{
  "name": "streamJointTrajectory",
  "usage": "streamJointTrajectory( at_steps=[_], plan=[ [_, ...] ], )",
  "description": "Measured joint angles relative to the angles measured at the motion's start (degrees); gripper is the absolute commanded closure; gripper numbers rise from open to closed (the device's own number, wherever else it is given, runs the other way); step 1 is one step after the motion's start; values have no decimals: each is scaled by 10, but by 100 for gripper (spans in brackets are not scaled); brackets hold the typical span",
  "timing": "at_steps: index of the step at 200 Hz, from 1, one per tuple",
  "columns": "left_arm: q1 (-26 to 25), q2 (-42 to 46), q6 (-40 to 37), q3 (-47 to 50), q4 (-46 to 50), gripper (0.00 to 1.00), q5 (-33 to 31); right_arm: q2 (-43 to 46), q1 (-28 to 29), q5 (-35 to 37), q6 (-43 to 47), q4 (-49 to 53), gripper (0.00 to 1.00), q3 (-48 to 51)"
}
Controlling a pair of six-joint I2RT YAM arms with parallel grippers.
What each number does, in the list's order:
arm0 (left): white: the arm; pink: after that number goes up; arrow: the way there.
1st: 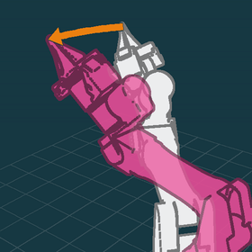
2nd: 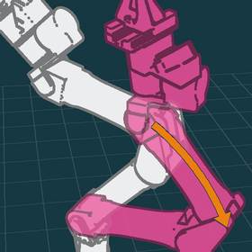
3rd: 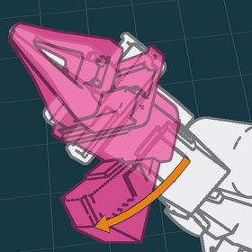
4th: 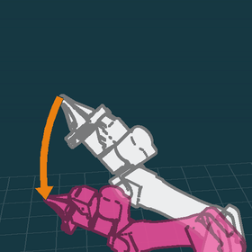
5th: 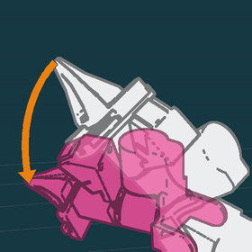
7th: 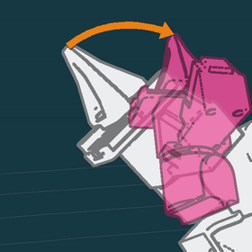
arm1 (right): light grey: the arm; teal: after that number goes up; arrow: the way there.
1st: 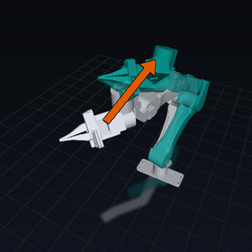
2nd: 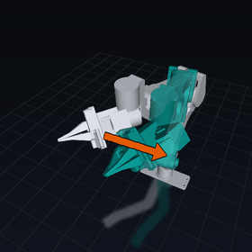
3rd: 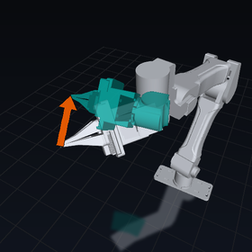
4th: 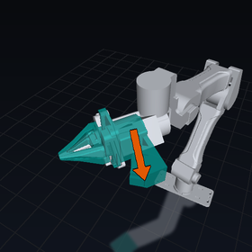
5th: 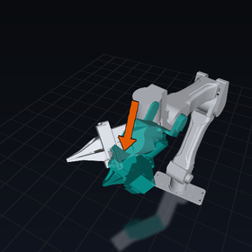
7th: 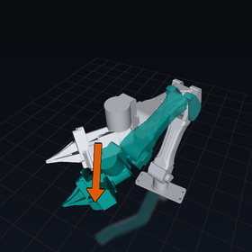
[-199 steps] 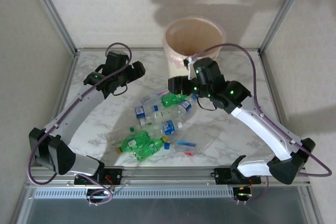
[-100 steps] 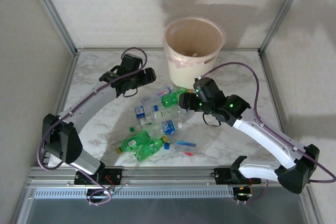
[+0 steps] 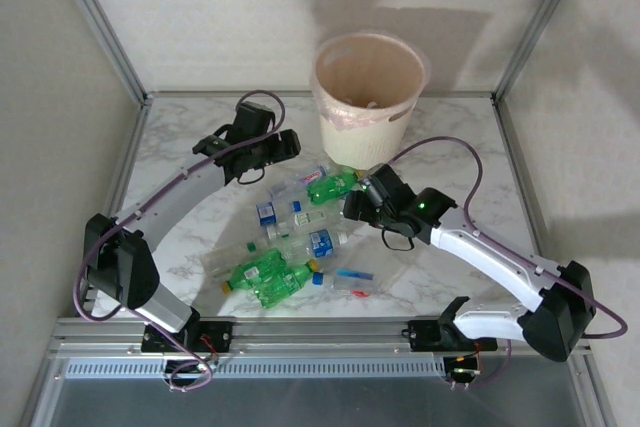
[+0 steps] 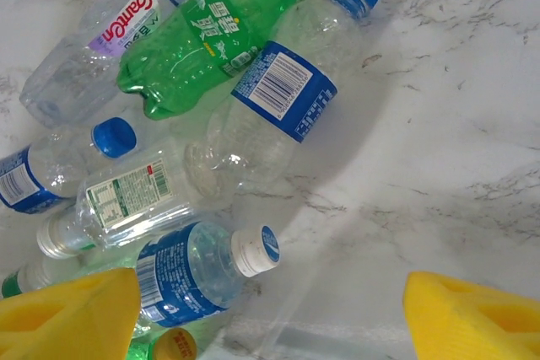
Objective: Put the plastic bottles in the bin
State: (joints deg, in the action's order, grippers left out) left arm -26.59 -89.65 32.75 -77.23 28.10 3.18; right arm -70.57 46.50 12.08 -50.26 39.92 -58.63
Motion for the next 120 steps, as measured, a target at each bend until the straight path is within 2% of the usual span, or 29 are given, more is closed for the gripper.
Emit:
streamJointTrajectory(
  at_steps=[63, 120],
  plan=[
    [0, -19, -1, -2, -11, 15, 1, -13, -6, 15, -32, -7, 18, 2],
    [0, -20, -1, -2, -23, 15, 5, -13, -33, 6, -66, -54, 18, 45]
  ],
)
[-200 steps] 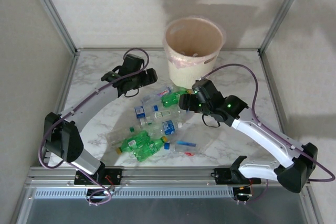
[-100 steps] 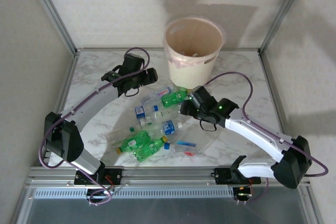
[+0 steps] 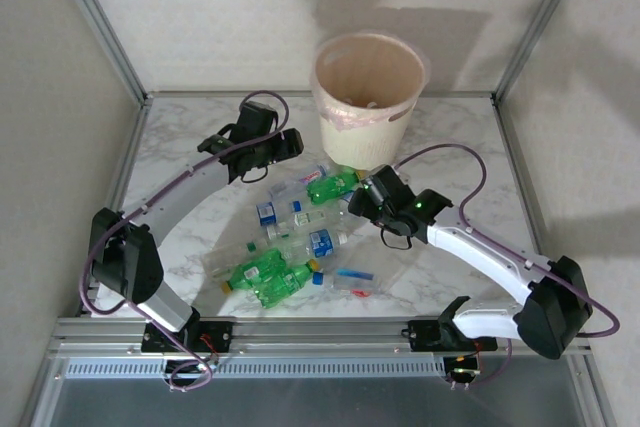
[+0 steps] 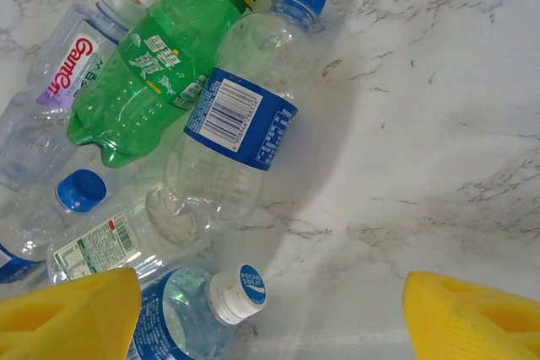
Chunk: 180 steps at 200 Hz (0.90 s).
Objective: Put the plastic bottles in the bin
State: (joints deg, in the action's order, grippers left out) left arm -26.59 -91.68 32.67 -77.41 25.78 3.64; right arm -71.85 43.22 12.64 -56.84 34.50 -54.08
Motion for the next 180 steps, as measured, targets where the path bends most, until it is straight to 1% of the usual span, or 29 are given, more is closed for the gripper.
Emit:
streamJointTrajectory(
  at_steps=[30, 86, 132, 180],
  plan=[
    [0, 0, -2, 0, -2, 15, 0, -19, -12, -11, -14, -34, 17, 5],
    [0, 9, -12, 0, 3, 15, -2, -100, -26, -18, -23, -88, 16, 4],
    [0, 29, -16, 3, 4, 14, -7, -181, -26, -18, -17, -94, 16, -31],
    [0, 36, -21, 14, 11, 14, -17, -208, -28, -20, -5, -101, 16, -59]
  ],
)
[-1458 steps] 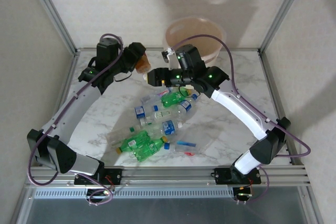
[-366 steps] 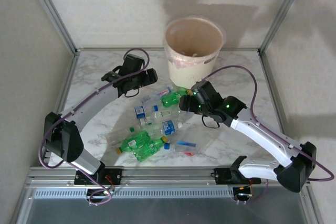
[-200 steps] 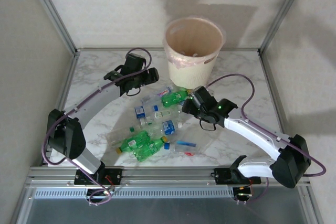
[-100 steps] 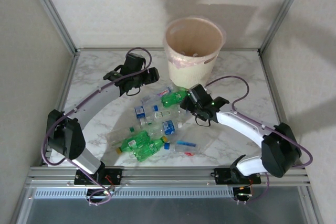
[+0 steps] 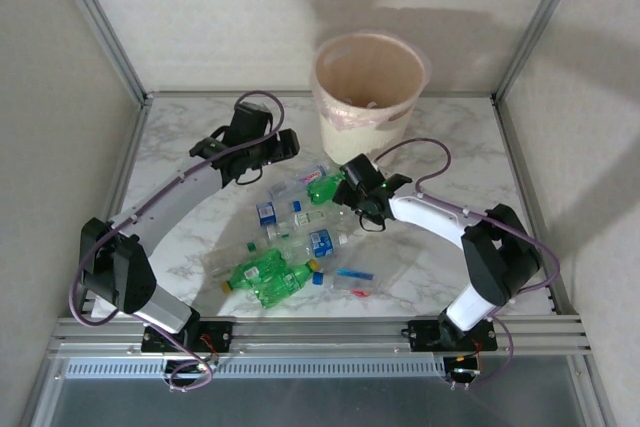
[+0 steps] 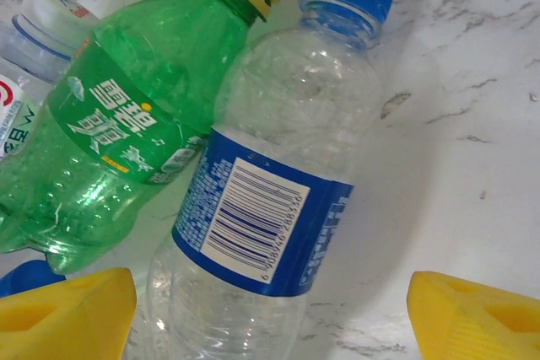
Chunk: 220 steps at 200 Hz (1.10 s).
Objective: Put the plastic bottles in the bin
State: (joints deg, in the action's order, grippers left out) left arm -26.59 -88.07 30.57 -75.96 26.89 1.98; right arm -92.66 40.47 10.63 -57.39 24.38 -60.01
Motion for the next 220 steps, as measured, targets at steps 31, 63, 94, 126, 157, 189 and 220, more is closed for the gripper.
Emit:
streamJointTrajectory(
  at_steps=[31, 63, 94, 126, 157, 189, 220],
  plan=[
    [0, 0, -4, 0, 2, 13, -3, -26, 0, -2, 4, -2, 17, -15],
    [0, 1, -6, 0, 2, 13, -4, -43, -7, -4, 9, -1, 17, -23],
    [0, 5, -6, 0, 2, 13, -4, -62, -24, -4, 11, 4, 17, -39],
    [0, 14, -6, 8, 2, 14, -4, -75, -25, -4, 12, 14, 17, -49],
    [0, 18, -6, 15, 2, 14, -4, -75, -25, -3, 12, 28, 19, -49],
    [0, 19, -6, 20, 2, 14, -4, -75, -25, -2, 12, 39, 19, -47],
    [0, 19, -6, 20, 1, 14, -3, -64, -25, -2, 12, 53, 18, -32]
  ],
)
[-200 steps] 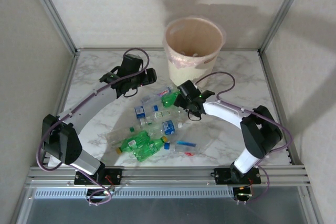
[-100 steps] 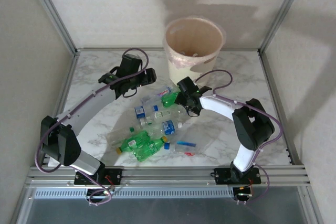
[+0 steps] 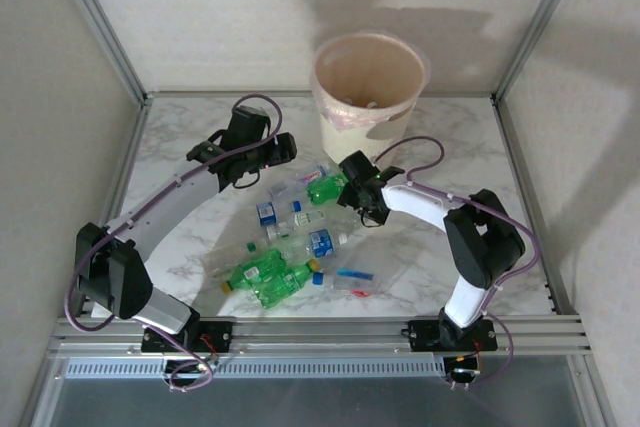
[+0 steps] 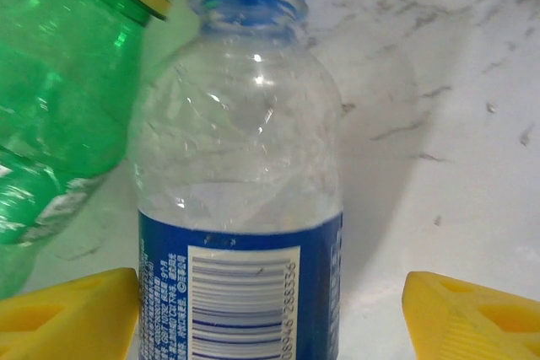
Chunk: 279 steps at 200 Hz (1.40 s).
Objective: Put the plastic bottles in the bin
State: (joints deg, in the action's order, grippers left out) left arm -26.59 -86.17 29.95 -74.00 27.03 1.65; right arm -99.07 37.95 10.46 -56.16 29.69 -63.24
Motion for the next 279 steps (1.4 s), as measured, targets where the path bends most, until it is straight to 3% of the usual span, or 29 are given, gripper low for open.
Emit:
streamJointTrajectory(
  at_steps=[162, 194, 231, 279],
  plan=[
    [0, 0, 0, 10, -3, 14, 0, -66, 9, -16, 50, 54, 20, -52],
    [0, 0, 0, 10, -3, 14, 0, -69, 12, -17, 56, 58, 25, -54],
    [0, 0, 0, 10, -3, 14, 0, -69, 12, -17, 56, 64, 41, -54],
    [0, 0, 0, 10, -3, 14, 0, -67, 12, -17, 54, 61, 46, -51]
  ],
)
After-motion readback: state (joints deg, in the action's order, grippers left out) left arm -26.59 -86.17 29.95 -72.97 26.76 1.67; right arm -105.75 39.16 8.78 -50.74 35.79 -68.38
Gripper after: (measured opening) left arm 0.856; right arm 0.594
